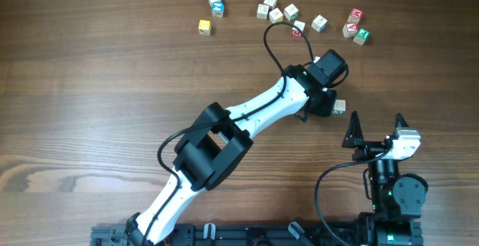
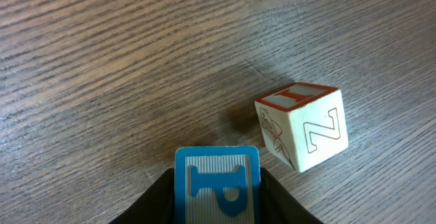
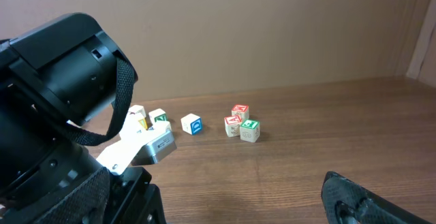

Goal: Form a horizontal line
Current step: 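Place the blue P block left of the Z block and release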

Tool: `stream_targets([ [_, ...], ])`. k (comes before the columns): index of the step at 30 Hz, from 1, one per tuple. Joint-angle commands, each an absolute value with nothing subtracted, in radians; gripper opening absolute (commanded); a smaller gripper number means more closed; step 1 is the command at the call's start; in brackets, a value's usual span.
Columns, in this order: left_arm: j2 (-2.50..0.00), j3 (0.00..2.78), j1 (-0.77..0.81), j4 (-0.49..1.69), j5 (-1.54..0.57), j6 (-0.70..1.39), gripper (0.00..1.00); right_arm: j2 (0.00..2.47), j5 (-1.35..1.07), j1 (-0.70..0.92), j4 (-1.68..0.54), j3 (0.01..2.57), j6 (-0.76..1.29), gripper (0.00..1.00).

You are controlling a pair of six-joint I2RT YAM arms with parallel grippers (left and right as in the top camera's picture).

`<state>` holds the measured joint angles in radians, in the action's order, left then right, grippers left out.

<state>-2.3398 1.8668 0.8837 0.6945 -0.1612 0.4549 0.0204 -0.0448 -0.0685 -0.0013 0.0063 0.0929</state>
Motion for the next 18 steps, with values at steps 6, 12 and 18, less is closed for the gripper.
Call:
stream_targets([
  [6,-2.353,1.864,0.882,0.687,-0.155,0.457,0.41,0.016,-0.054,-0.072,0.001,0.005,0.107,1.0],
  [12,-2.353,1.865,0.881,0.687,-0.155,0.456,0.42,0.016,-0.054,-0.072,0.001,0.005,0.107,1.0],
  [18,-2.353,1.865,0.866,0.688,-0.163,0.458,0.33,0.016,-0.054,-0.072,0.001,0.005,0.107,1.0],
])
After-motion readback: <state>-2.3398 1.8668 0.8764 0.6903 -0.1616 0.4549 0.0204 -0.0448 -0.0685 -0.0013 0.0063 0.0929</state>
